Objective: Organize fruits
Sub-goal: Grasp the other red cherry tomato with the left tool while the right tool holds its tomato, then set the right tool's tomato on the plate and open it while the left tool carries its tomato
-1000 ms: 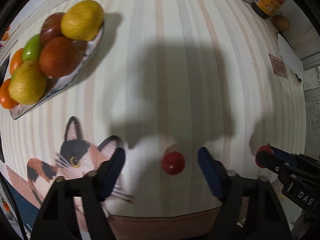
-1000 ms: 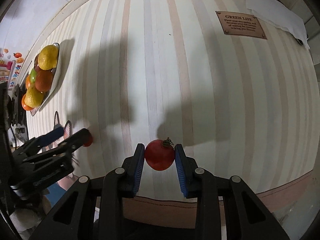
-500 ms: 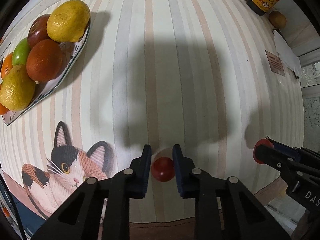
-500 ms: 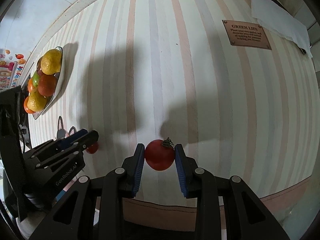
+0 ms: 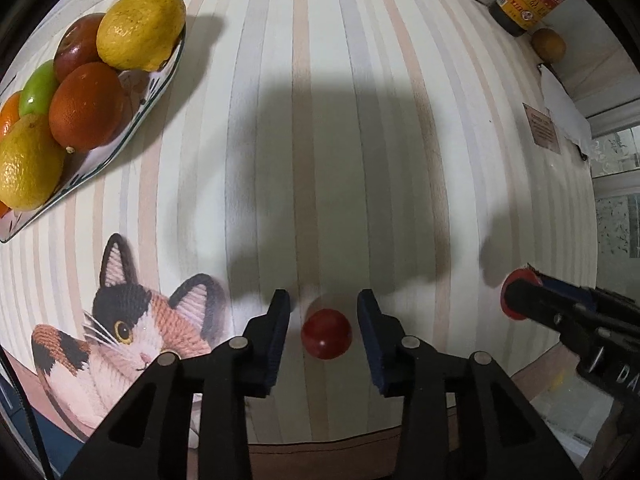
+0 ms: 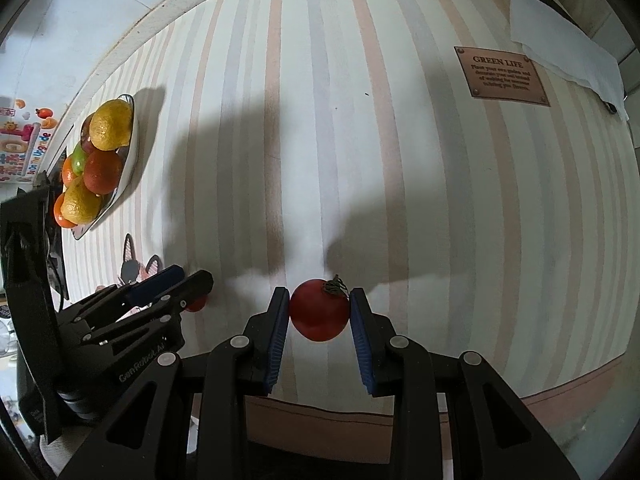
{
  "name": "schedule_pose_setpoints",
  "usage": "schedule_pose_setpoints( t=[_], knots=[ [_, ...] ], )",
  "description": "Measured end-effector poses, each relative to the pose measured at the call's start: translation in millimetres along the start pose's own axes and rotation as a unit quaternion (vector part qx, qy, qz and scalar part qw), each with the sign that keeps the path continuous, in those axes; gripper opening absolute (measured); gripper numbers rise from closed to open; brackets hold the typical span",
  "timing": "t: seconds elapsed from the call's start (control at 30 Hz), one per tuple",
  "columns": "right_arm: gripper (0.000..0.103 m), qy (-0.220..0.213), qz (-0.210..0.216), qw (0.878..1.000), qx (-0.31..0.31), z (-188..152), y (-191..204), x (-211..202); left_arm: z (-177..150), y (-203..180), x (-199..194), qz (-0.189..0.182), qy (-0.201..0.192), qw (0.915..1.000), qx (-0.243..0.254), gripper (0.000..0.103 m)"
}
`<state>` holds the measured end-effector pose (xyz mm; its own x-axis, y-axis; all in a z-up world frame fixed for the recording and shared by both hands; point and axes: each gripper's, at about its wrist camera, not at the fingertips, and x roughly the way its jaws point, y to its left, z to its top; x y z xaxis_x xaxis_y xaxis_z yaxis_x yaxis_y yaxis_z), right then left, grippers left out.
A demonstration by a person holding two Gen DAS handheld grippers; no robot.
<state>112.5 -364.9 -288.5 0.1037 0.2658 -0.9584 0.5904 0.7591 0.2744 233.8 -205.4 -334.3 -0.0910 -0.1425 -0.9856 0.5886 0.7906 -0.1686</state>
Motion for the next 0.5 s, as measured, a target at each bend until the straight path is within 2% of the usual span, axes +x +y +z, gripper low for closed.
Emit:
schedule_pose_setpoints(
  t=[0.27,0.3,0.37,0.5],
  knots=[
    [0.033,-0.003,-0.003,1.0,0.003,-2,3,-1,-18,18,-3,-0.001,-0.006,1.0,-0.007,0.032],
    [0.033,-0.003,-0.003,1.0,0.003,-2,3,-1,-19,18,-3,0.0,-0.006,1.0,-0.005,0.031],
    [0.033,-0.005,-0.003,1.0,0.005,-2,2,-1,-21,18,-4,0.001,-0.007,1.0,-0.002,0.023],
    [0.033,-0.006,-0.002,1.0,0.006,-3,2,-1,-20,19,-10,0.006,-0.015,0.9999,-0.002,0.022]
  ],
)
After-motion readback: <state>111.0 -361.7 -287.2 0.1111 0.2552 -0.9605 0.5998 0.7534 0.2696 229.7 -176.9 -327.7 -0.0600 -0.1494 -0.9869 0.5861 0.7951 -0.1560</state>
